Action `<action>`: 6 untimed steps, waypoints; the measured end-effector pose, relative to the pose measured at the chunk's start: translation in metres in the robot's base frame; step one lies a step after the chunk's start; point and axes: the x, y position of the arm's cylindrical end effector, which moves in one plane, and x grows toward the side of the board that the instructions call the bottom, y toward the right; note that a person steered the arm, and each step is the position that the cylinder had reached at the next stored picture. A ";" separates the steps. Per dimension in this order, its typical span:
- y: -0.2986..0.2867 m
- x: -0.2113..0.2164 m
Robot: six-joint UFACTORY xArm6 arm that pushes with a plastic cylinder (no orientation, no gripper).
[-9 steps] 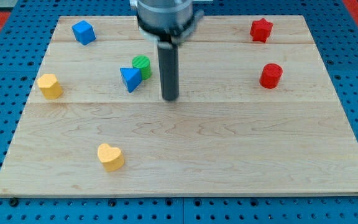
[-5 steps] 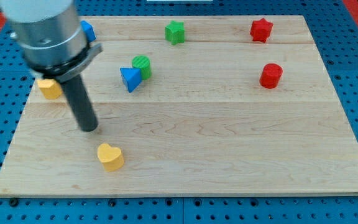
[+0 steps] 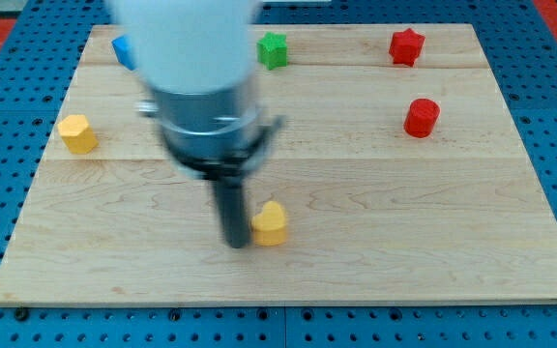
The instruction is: Push the yellow heart to the bottom right of the board
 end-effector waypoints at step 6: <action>0.130 -0.008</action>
